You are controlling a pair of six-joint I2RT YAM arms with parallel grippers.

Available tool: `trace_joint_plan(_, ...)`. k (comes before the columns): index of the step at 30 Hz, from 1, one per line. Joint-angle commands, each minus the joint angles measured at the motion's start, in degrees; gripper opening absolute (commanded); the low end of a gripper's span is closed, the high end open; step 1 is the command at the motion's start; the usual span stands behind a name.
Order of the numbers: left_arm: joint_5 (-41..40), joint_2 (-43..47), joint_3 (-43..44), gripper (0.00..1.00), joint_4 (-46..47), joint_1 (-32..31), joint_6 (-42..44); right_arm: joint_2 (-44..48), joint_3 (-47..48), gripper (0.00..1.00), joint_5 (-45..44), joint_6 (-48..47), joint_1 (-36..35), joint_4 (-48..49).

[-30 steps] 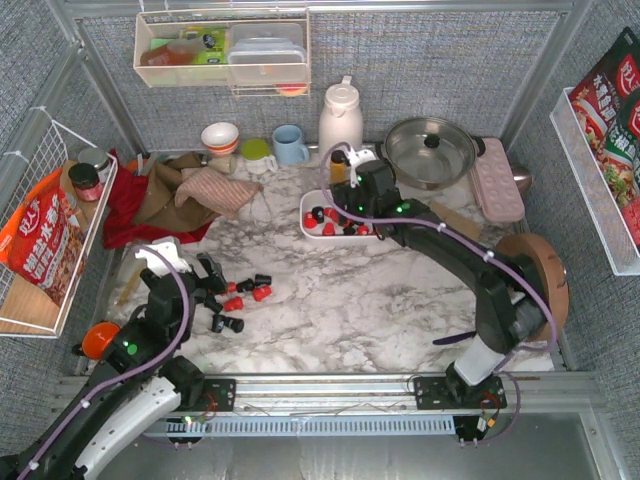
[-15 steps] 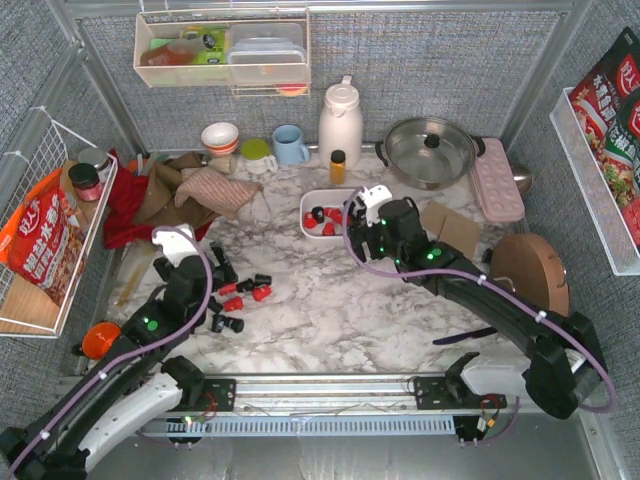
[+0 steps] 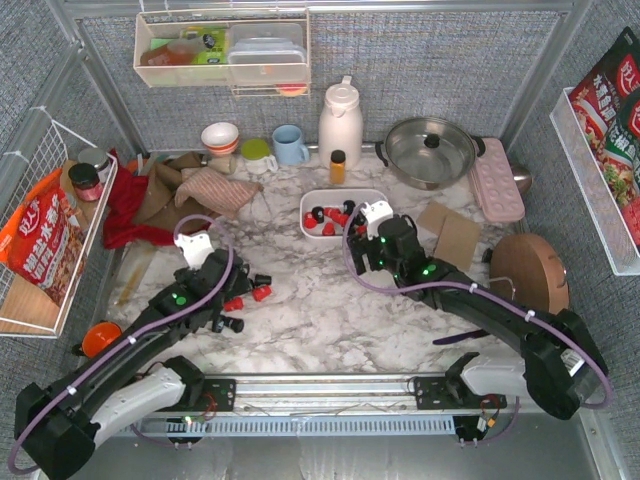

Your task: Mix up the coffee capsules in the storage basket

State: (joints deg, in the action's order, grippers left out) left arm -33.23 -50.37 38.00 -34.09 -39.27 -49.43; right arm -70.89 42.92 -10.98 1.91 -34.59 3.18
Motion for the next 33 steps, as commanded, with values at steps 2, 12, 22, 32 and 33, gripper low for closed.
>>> trace_joint_plan(2, 4.90, 1.06, -2.03, 0.98, -4.30, 0.07, -7.52, -0.62, -3.16, 0.84, -3.17, 1.78, -0.69, 8.41)
trace_joint_plan(12, 11.53, 5.89, -7.59, 0.80, -6.73, -0.08, -17.64, -0.99, -5.55, 0.84, -2.62, 4.50, -0.91, 9.47)
trace_joint_plan(22, 9.78, -3.51, -7.23, 0.75, -10.75, -0.02, -23.06, 1.04, -6.38, 0.84, -1.25, 5.81, -0.87, 9.62)
trace_joint_plan(32, 10.14, -8.57, -5.26, 0.76, -8.76, -0.02, -27.64, 1.35, -6.44, 0.84, -1.31, 5.65, -0.92, 9.28)
trace_joint_plan(33, 10.20, -9.53, -4.54, 0.76, -9.85, -0.07, -28.97, 1.32, -6.44, 0.84, -1.40, 5.65, -0.91, 9.29)
